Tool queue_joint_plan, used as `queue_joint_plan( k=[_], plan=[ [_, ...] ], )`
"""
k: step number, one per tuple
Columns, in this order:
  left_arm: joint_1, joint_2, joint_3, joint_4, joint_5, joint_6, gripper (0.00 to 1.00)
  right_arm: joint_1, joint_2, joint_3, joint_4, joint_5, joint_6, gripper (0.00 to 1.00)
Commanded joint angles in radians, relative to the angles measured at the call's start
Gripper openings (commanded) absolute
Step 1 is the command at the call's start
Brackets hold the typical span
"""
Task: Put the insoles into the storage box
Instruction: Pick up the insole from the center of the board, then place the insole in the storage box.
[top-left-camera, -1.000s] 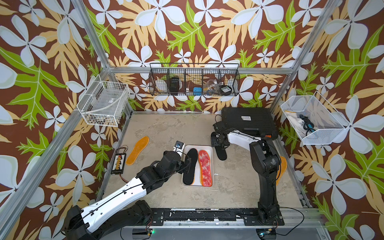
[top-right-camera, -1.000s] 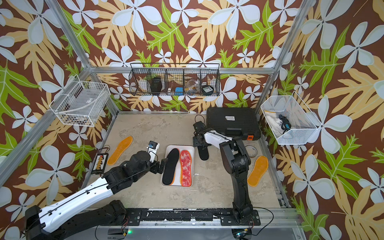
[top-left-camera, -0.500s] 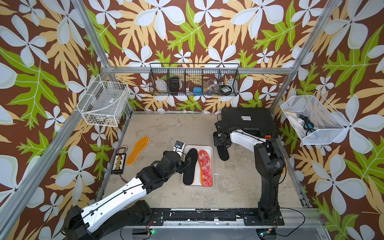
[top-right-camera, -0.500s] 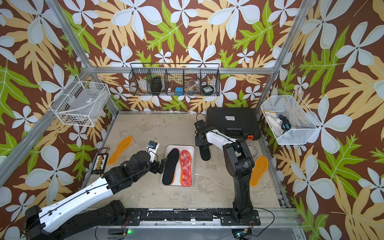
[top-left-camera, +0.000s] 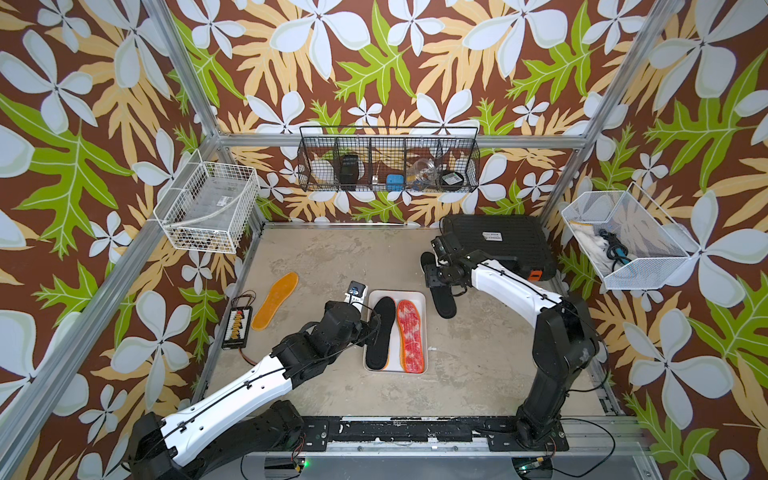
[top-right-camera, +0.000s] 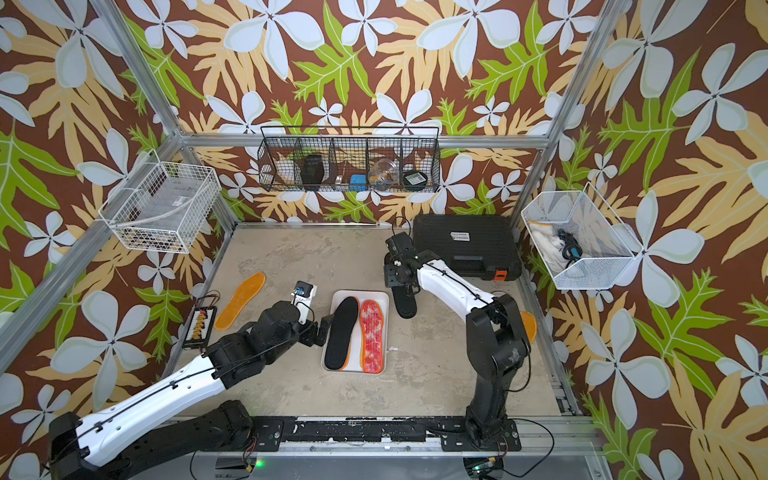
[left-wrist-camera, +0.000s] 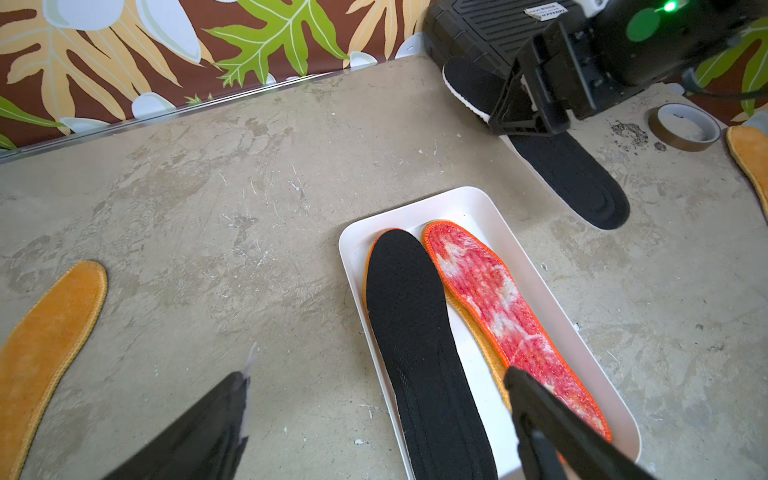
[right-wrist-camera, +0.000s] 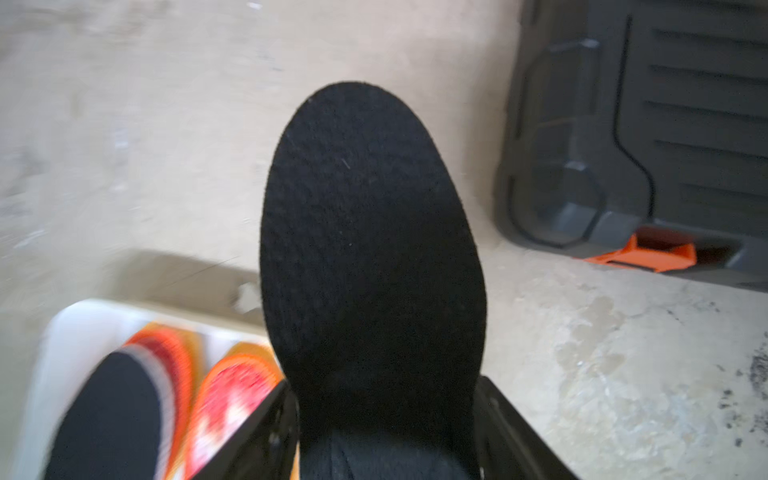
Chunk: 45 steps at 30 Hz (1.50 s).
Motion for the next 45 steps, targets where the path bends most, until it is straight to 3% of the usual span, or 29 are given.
queue_joint_plan(
  k=[1,9,17,45],
  plan=[
    [0.0,-0.007,0.0,0.004,-0.013,-0.005,1.0,0.046,-0.07,-0.057,0.007,-0.033,0.093,0.67],
    [0.0,-0.021,0.0,0.003,-0.011,-0.009,1.0,0.217,-0.189,-0.193,0.112,0.014,0.32,0.67],
    [-0.001,-0.036,-0.003,-0.002,-0.011,-0.019,1.0,0.293,-0.169,-0.25,0.153,0.13,0.438,0.67],
    [-0.001,-0.02,-0.003,-0.008,-0.02,-0.02,1.0,0.373,-0.042,-0.296,0.169,0.192,0.467,0.67]
  ],
)
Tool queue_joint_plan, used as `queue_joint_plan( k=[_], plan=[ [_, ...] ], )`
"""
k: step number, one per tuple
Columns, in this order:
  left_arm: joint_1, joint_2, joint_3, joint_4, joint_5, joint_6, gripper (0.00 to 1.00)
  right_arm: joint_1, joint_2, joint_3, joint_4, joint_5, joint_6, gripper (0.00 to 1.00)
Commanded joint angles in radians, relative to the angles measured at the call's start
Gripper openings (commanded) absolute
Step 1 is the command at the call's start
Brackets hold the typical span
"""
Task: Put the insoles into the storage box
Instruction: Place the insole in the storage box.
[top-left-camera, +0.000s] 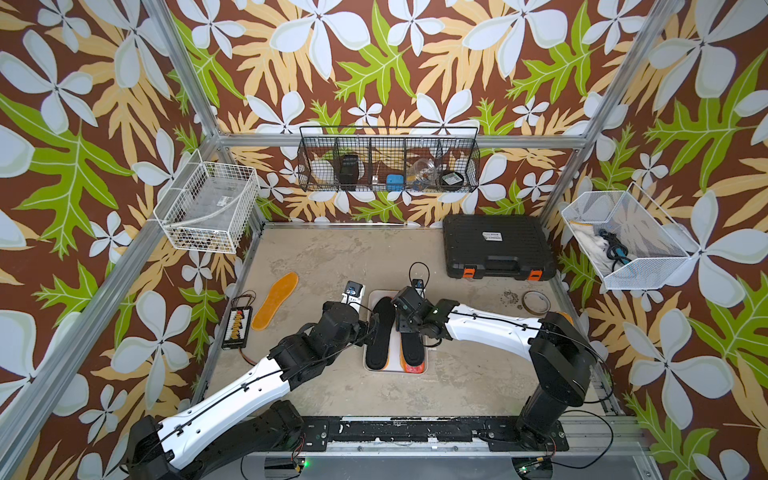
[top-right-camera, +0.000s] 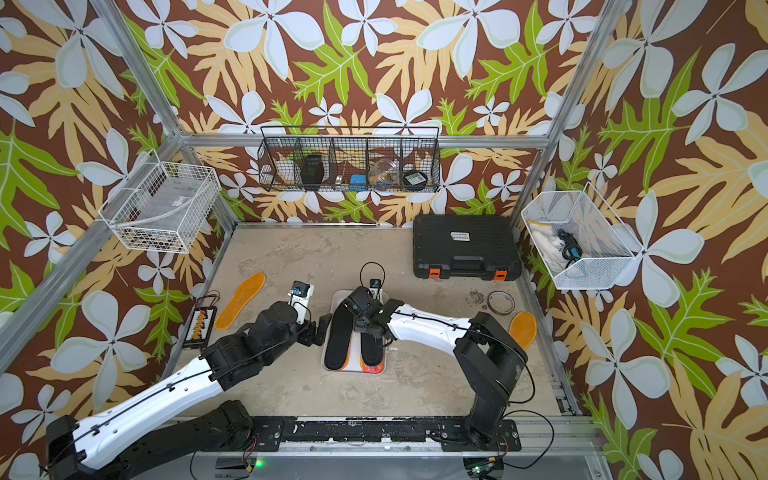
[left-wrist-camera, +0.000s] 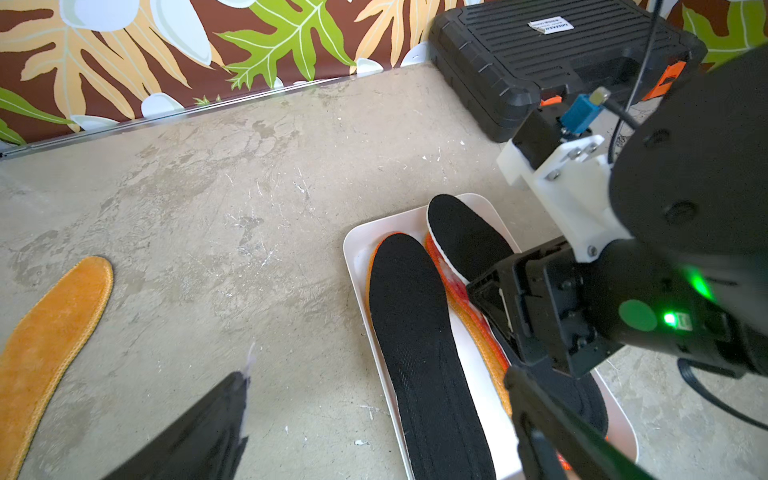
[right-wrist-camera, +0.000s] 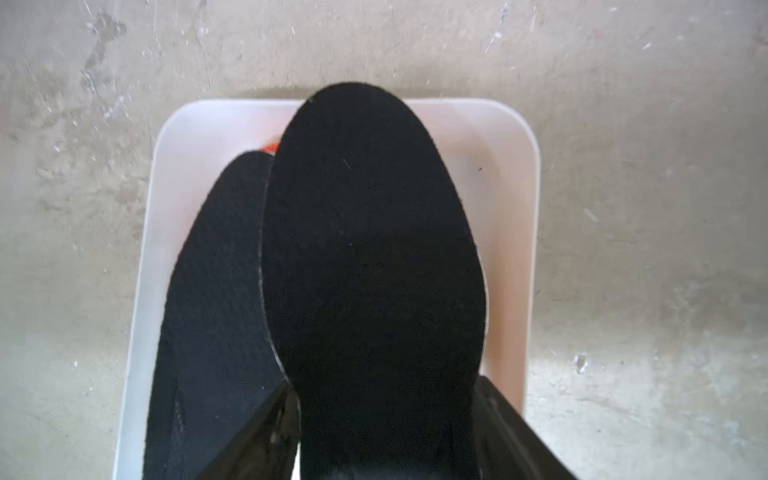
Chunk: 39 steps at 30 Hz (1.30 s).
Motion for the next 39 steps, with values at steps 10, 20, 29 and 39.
queue_joint_plan(
  k=[10,20,29,39],
  plan=[
    [0.0,-0.003,0.003,-0.009,-0.014,0.0,1.0,0.007,0.004,-0.027,-0.028,0.029,0.001,0.68],
    [0.0,-0.006,0.002,-0.011,-0.018,-0.002,1.0,0.016,0.034,-0.039,-0.03,0.018,0.007,0.71],
    [-0.001,-0.004,0.003,-0.013,-0.03,-0.002,1.0,0.016,0.043,-0.002,-0.068,0.043,0.003,0.84],
    [0.005,0.019,0.015,-0.03,-0.091,-0.012,1.0,0.018,-0.063,0.128,-0.172,0.076,-0.087,0.88]
  ],
)
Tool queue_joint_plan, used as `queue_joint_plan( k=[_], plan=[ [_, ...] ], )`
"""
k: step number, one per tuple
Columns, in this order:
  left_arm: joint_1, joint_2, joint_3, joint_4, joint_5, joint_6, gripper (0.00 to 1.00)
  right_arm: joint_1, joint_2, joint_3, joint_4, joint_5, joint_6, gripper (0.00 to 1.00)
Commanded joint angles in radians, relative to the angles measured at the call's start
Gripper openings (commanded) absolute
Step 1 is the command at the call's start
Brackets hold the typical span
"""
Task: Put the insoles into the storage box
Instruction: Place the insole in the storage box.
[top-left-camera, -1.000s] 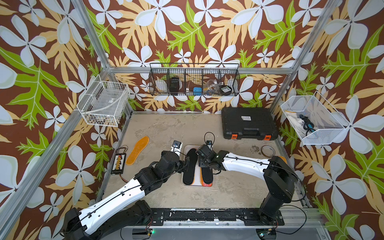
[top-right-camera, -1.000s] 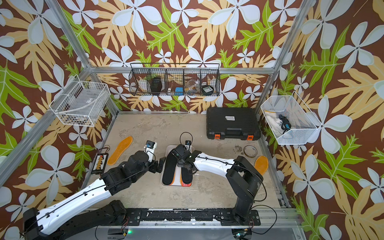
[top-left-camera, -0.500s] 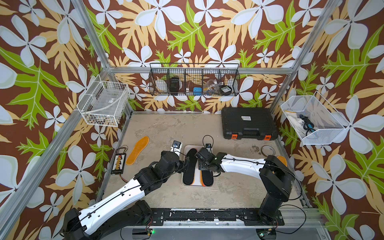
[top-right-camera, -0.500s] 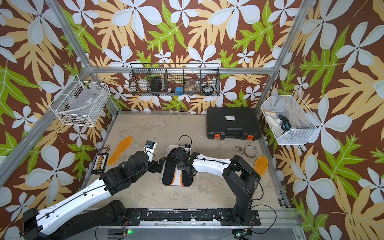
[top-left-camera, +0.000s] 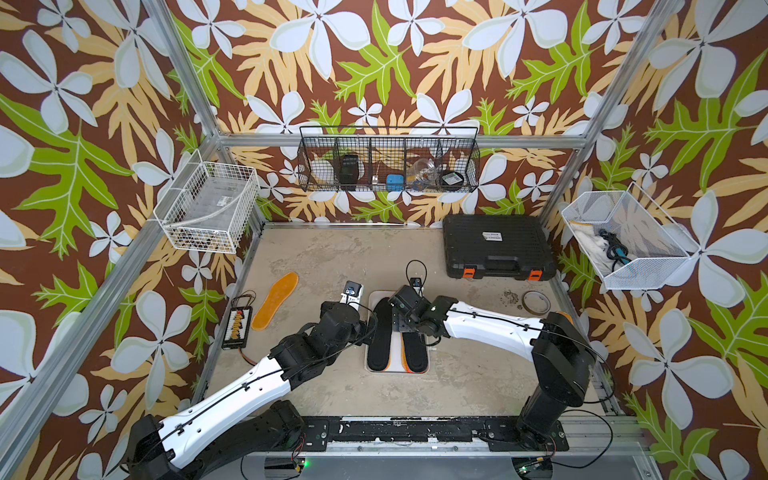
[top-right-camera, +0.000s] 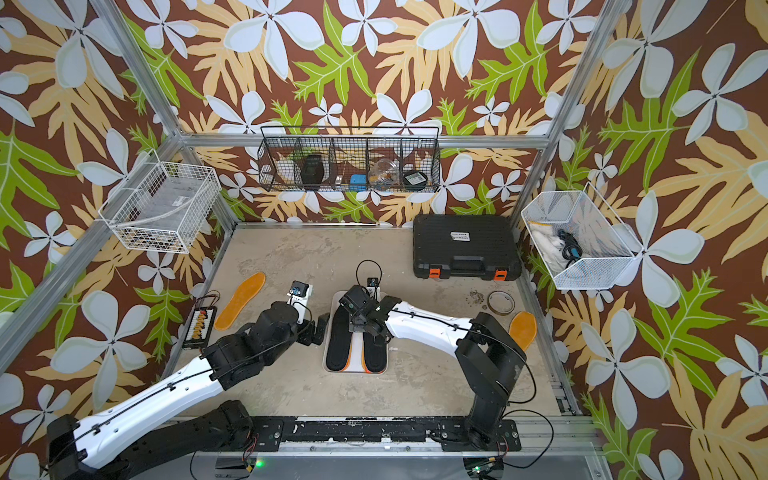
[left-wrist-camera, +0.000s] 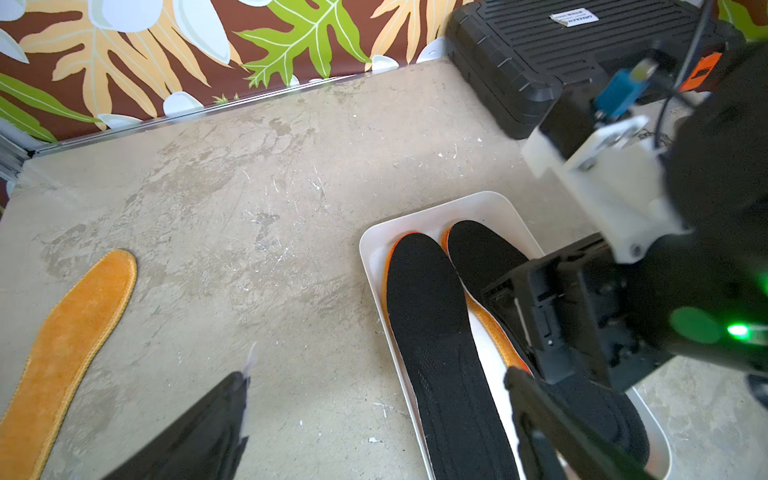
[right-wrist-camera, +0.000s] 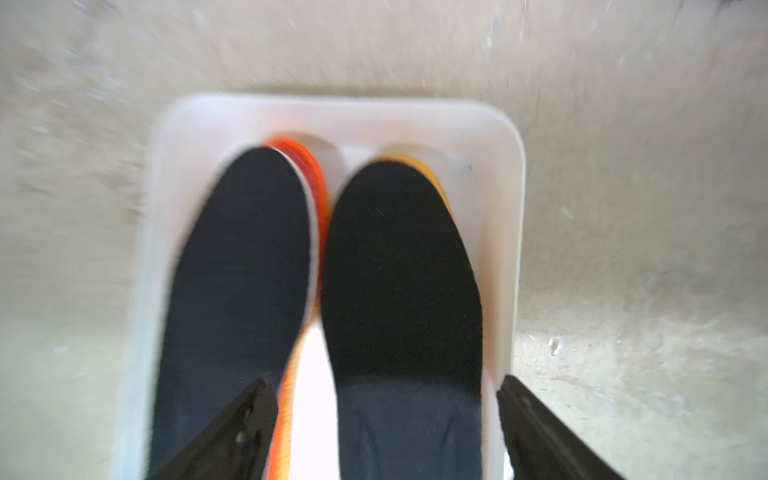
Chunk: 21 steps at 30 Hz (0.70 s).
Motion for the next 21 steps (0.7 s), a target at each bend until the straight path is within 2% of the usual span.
queue_joint_plan(
  k=[1,4,8,11,14,18,21],
  plan=[
    [0.011,0.016,0.015,-0.014,-0.041,-0.013,1.0,0.001,-0.056,0.048,-0.059,0.058,-0.071,0.88],
    [0.076,0.039,0.02,-0.018,-0.017,-0.027,1.0,0.001,-0.128,0.063,-0.047,0.105,-0.153,0.89],
    [0.198,0.09,0.04,-0.01,0.043,-0.019,1.0,-0.01,-0.231,-0.011,0.057,0.179,-0.292,0.91],
    [0.313,0.169,0.087,-0.028,0.086,-0.01,1.0,-0.082,-0.296,-0.103,0.139,0.143,-0.344,0.91],
    [0.439,0.296,0.168,-0.088,0.104,-0.011,1.0,-0.197,-0.349,-0.205,0.219,0.05,-0.364,0.91],
    [0.626,0.531,0.333,-0.203,0.096,-0.033,1.0,-0.305,-0.384,-0.299,0.309,0.026,-0.406,0.91],
    [0.722,0.697,0.445,-0.258,0.072,-0.043,1.0,-0.362,-0.394,-0.353,0.381,0.012,-0.438,0.91]
  ],
)
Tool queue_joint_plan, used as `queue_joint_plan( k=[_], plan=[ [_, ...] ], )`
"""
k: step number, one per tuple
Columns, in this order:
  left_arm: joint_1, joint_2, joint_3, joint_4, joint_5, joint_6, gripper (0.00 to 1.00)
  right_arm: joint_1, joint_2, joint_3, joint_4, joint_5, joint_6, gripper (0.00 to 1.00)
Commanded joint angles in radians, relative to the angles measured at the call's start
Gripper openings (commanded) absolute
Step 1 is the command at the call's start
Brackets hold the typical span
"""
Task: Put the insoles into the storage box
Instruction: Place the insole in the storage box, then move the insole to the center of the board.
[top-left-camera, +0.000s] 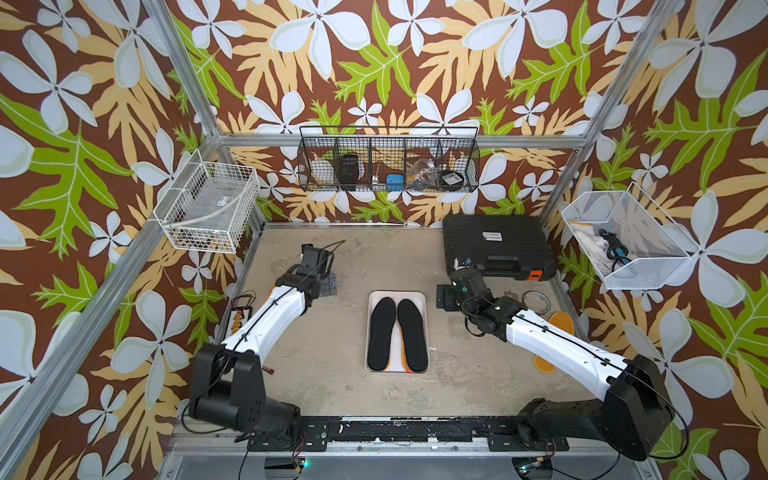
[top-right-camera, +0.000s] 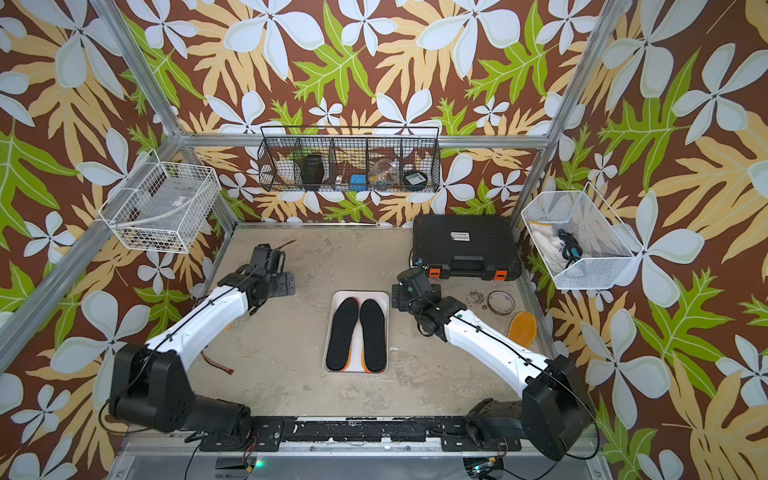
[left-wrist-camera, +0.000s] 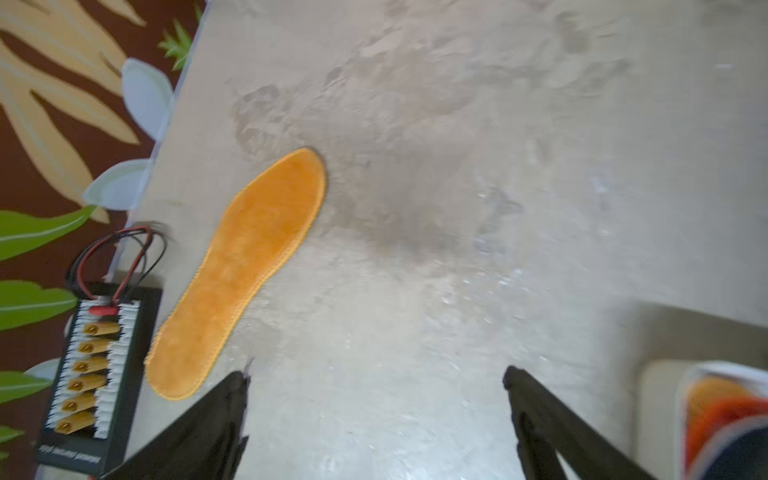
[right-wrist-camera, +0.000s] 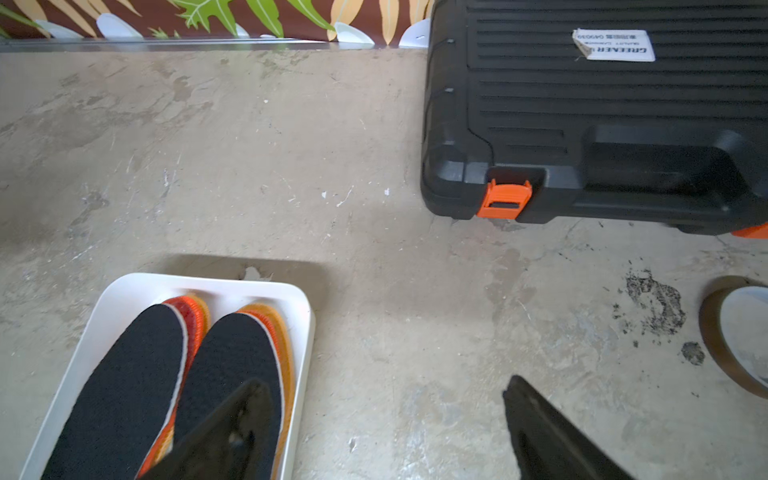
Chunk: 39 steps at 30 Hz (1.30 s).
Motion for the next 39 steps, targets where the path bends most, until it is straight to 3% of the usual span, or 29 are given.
queue_joint_plan(
  k=[1,4,11,14,19,24,32,34,39],
  plan=[
    [0.079,0.142,0.109,-0.127,-0.022,-0.015,1.0,-0.051,-0.008,-0.037,0.123,-0.032,-0.056,0.91],
    [0.11,0.292,0.231,-0.172,-0.056,0.039,1.0,-0.077,-0.005,-0.057,0.139,-0.088,-0.034,0.92],
    [0.155,0.588,0.485,-0.257,-0.07,0.138,1.0,-0.081,-0.074,-0.095,0.158,-0.083,-0.026,0.92],
    [0.157,0.655,0.55,-0.257,-0.069,0.163,1.0,-0.084,-0.135,-0.123,0.168,-0.064,-0.029,0.92],
    [0.158,0.725,0.606,-0.262,-0.178,0.156,0.98,-0.089,-0.22,-0.16,0.193,-0.066,-0.035,0.92],
    [0.168,0.784,0.62,-0.278,-0.265,0.136,0.71,-0.09,-0.239,-0.155,0.179,-0.056,-0.041,0.92],
    [0.17,0.781,0.588,-0.236,-0.209,0.135,0.27,-0.089,-0.239,-0.148,0.168,-0.051,-0.042,0.92],
    [0.175,0.787,0.591,-0.236,-0.205,0.132,0.11,-0.09,-0.242,-0.148,0.169,-0.051,-0.042,0.92],
    [0.187,0.795,0.587,-0.229,-0.193,0.128,0.05,-0.09,-0.244,-0.148,0.166,-0.051,-0.045,0.92]
  ],
)
